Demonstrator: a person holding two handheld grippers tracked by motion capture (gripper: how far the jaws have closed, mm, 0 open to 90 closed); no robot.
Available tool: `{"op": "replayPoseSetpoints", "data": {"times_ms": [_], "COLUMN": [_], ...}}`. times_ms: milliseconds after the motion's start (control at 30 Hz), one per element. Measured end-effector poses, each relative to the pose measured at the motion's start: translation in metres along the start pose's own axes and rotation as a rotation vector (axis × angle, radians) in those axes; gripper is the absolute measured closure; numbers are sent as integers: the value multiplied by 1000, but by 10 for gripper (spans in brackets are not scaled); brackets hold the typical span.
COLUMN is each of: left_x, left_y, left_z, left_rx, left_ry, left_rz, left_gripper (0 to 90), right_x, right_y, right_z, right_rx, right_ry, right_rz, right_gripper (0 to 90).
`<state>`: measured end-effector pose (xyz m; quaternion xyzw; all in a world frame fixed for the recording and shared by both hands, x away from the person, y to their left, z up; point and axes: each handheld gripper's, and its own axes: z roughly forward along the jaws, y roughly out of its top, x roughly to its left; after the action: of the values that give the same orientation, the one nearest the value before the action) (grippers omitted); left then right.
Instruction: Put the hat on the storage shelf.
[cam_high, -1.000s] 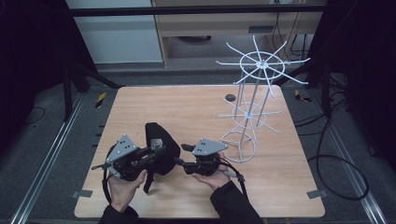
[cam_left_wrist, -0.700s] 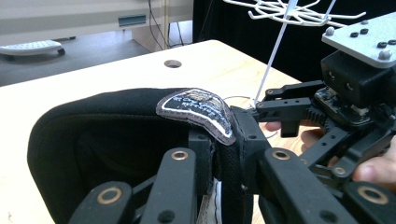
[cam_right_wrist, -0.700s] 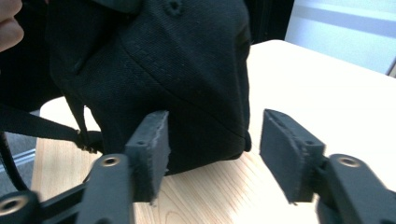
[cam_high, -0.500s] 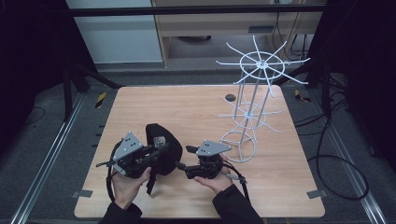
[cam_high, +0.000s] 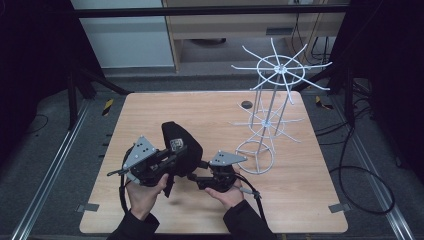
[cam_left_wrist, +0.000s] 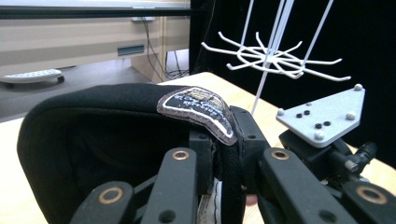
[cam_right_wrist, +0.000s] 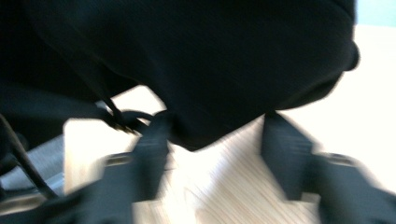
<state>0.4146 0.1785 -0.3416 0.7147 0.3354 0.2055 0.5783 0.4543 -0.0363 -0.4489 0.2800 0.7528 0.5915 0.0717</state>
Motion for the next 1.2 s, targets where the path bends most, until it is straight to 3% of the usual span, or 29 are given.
{"op": "replayPoseSetpoints", "data": {"times_ms": [33, 100, 267, 300, 400, 433, 567, 600, 633, 733, 800, 900, 1000, 1033, 1133, 1200], "left_x": [0, 1, 6, 10, 17, 23, 32, 38, 41, 48, 60, 68, 79, 84, 99, 104], "left_y": [0, -1, -5, -9, -16, -24, -34, -42, -46, -56, -72, -81, -91, -95, -108, -112], "left_z": [0, 0, -2, -4, -8, -13, -19, -25, -28, -35, -47, -54, -63, -65, -68, -68], "left_rx": [-2, -7, -2, 9, 21, 26, 35, 54, 61, 79, 110, 124, 161, 179, 235, 262], "left_ry": [-11, -12, -3, 14, 28, 39, 61, 85, 98, 122, 169, 196, 252, 277, 338, 355], "left_rz": [-7, -10, -12, -7, -16, -31, -51, -52, -56, -71, -94, -121, -125, -125, -147, -156], "left_gripper": [802, 802, 783, 750, 728, 715, 697, 687, 677, 626, 596, 558, 521, 492, 459, 448], "right_x": [0, 1, 4, 6, 8, 10, 16, 23, 26, 33, 41, 50, 55, 58, 61, 60], "right_y": [2, 3, 5, 8, 11, 15, 21, 22, 22, 20, 16, 11, 8, 5, 5, 6], "right_z": [-3, -5, -10, -12, -14, -14, -10, -4, -1, 8, 20, 36, 46, 54, 58, 58], "right_rx": [-30, -41, -24, 1, 23, 48, 86, 127, 146, 174, 205, 231, 248, 259, 243, 236], "right_ry": [4, 7, -5, -44, -85, -122, -147, -168, -171, -160, -140, -109, -91, -79, -61, -53], "right_rz": [3, 4, -46, -88, -118, -165, -216, -261, -273, -305, -331, -345, -344, -345, -326, -316], "right_gripper": [713, 815, 869, 870, 870, 869, 867, 864, 864, 861, 850, 809, 765, 714, 641, 626]}}
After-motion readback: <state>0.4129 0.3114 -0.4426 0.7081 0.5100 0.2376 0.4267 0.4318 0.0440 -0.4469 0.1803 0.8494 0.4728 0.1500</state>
